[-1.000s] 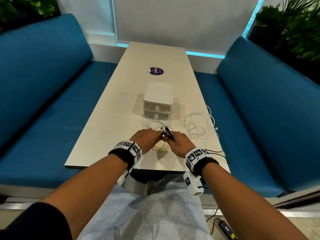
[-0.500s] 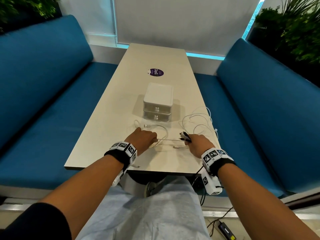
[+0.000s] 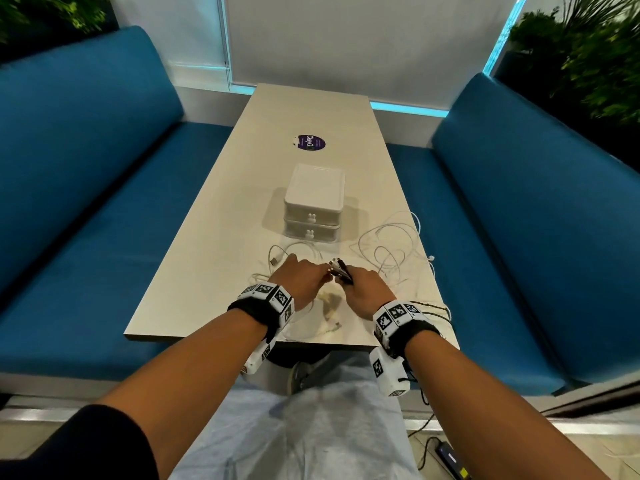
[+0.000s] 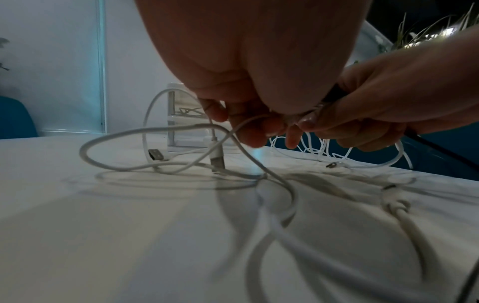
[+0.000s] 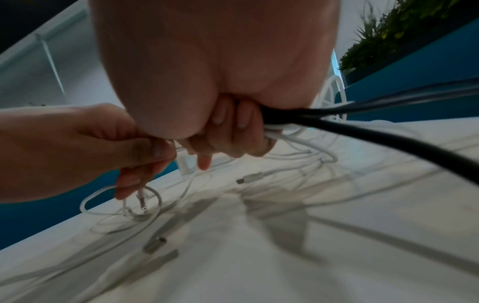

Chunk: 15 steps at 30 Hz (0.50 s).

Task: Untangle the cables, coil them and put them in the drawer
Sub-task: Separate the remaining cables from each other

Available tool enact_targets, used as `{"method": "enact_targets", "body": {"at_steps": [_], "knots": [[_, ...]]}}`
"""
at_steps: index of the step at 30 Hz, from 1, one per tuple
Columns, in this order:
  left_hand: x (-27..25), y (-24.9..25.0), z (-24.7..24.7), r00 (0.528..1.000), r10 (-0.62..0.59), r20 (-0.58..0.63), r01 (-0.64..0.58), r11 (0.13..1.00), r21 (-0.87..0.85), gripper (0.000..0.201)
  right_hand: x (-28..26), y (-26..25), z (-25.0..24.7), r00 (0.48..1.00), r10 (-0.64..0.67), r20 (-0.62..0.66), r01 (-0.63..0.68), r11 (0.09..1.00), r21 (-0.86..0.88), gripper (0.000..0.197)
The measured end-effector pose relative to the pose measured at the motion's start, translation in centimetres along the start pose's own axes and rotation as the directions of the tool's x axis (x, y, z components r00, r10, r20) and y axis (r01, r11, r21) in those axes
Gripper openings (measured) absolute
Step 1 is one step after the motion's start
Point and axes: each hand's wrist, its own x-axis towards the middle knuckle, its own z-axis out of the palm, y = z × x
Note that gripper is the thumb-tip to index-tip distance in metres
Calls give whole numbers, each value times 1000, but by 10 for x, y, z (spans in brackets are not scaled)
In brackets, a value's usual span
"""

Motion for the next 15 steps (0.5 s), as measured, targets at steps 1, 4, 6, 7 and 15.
{"method": "enact_targets", "body": {"at_steps": [1, 4, 6, 7, 15], "knots": [[-1, -1, 0, 1000, -5, 3, 5, 1000, -10, 29, 0, 2, 0, 1000, 1, -2, -1, 1000, 27, 17], [-6, -10, 2, 999, -39, 22, 39, 999, -21, 29, 0, 7, -4, 1000, 7, 3, -7, 999, 41, 14], [-10, -19, 4, 998, -56, 35, 57, 998, -22, 30, 2, 13, -11, 998, 62, 0, -62, 998, 22, 16], [-12, -23, 4, 997, -61, 40, 62, 998, -24, 31, 3, 19, -16, 995, 103, -9, -103, 995, 7, 17], [-14, -25, 7, 997, -67, 46, 67, 998, -15, 26, 0, 48, -29, 934, 325, -147, -343, 931, -126, 23]]}}
